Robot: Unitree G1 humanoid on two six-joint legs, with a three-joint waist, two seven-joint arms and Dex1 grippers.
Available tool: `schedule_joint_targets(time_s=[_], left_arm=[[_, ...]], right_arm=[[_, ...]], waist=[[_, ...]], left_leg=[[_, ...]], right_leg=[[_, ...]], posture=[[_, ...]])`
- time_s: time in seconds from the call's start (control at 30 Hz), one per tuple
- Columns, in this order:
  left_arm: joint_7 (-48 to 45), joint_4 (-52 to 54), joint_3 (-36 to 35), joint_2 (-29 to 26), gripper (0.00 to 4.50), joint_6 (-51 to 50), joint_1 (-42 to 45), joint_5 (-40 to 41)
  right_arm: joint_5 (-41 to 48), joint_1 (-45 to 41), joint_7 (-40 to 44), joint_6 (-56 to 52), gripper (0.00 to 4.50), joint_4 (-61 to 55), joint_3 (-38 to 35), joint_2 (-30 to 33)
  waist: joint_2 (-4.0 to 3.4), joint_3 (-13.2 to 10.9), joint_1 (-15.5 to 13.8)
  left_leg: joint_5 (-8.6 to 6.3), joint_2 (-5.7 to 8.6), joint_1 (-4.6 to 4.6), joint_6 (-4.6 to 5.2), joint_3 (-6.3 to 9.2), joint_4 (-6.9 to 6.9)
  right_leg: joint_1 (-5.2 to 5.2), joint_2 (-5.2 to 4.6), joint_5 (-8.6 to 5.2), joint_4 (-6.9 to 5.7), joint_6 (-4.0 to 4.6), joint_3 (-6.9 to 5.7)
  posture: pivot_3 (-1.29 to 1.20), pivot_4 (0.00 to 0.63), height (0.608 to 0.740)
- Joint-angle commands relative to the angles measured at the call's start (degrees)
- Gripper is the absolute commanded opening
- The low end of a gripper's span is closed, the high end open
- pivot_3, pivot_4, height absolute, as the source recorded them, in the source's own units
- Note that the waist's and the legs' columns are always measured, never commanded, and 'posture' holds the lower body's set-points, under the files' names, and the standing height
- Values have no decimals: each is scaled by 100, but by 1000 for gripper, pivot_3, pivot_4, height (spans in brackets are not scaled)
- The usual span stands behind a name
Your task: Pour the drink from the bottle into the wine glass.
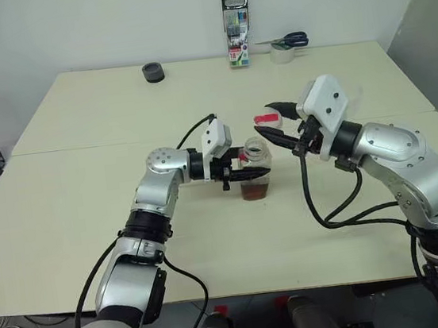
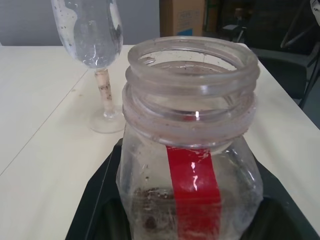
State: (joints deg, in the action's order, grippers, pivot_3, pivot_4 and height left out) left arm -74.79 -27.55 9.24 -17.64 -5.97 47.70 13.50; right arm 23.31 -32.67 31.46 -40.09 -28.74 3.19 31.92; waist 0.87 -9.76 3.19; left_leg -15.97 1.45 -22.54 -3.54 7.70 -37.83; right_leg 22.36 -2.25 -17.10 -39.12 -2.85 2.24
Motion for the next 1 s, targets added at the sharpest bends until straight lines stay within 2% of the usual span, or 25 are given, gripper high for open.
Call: schedule_joint_targets(time_s=[0.03, 0.2, 0.33, 0.43, 0.6, 0.77, 0.93, 1.0], left_arm=[[68, 266, -146, -45, 1832, 11, 38, 136], [134, 303, -197, -116, 1832, 1, 11, 142], [192, 347, -238, -189, 1832, -18, -53, 156], [258, 369, -294, -258, 1832, -43, -84, 166], [548, 269, -530, -365, 1832, -85, -41, 195], [949, 203, -869, -615, 1832, -122, -76, 210], [1589, 23, -1262, -977, 1832, 21, -175, 90], [2065, -106, -1488, -1161, 1832, 91, -249, -34]], right_arm=[[585, 355, 157, -464, 1741, -466, -756, 284], [765, 1545, 37, -644, 1741, -738, -1496, 530], [129, 2935, -412, -215, 1741, -294, -1618, 308], [-437, 3045, -1203, -47, 2761, 181, -1419, -166], [-763, 3042, -1314, -210, 4462, 368, -999, -270], [-1495, 2901, -1574, 425, 4500, 484, -841, -65], [-2259, 3060, -907, 1153, 4500, 490, -263, 905], [-1685, 2910, -691, 1032, 4500, 331, -455, 626]], waist=[[0, 0, -12], [0, 0, -56], [1, 1, -95], [0, 0, -28], [-3, 1, -3], [-3, 1, -3], [-3, 1, -5], [-2, 1, -11]], left_leg=[[0, -2, -1, 1, 1, -1], [-9, 5, -6, 16, 1, -3], [-10, 6, -4, 18, -1, -2], [-10, 6, 2, 18, -15, -4], [-10, -7, 19, 18, -11, -6], [-10, -3, 18, 17, -12, -7], [-10, -3, 18, 17, -10, -6], [-10, -5, 17, 17, -8, -5]], right_leg=[[0, -1, 0, 0, 0, 1], [-2, -2, 0, 3, 0, 2], [-5, 2, 0, 1, 0, 2], [-3, 2, 0, -6, -1, 16], [-3, 17, -1, -34, 0, 16], [-3, 16, -1, -33, 0, 18], [-5, 16, -1, -29, 0, 14], [-5, 16, -1, -27, 0, 11]], posture=[[0, 150, 740], [0, 150, 740], [0, 150, 740], [0, 150, 740], [0, 150, 740], [0, 150, 740], [0, 150, 740], [0, 150, 740]])
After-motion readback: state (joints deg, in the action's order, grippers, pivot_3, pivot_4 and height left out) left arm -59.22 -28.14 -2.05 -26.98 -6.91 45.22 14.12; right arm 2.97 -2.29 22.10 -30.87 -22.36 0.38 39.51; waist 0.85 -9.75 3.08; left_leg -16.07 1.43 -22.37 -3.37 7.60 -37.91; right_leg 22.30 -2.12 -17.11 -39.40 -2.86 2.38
